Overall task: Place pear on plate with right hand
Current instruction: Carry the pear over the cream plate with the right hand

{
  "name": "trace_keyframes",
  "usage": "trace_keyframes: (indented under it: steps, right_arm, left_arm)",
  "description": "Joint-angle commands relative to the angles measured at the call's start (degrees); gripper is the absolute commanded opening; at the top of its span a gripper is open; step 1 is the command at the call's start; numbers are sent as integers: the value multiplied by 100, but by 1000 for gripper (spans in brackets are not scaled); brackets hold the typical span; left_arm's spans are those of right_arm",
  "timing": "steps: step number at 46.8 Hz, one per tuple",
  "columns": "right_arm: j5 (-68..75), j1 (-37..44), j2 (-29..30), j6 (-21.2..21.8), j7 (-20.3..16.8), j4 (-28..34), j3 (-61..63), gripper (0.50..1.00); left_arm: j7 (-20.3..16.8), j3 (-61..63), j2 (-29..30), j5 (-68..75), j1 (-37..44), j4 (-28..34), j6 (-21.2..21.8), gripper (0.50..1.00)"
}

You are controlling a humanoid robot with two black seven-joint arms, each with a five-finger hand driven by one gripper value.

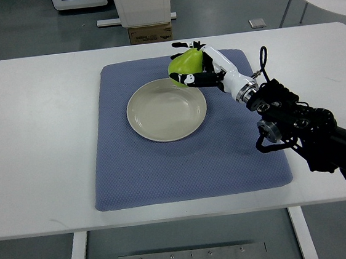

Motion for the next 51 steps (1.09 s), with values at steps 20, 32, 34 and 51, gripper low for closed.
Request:
trace_keyframes:
  steps: [20,32,34,51]
  right_arm:
    - [4,-44,0,307,-91,485,-197,500]
    - [-5,-123,0,272,-82,503,-355,500]
    - [-5,-124,0,237,-82,503,-355,500]
    - [4,-326,0,79,-73,485,-426,662]
  left_arm:
    - [0,0,0,0,0,0,0,1000]
    - [0,0,0,0,0,0,0,1000]
    - [0,0,0,0,0,0,0,1000]
    - [0,0,0,0,0,0,0,1000]
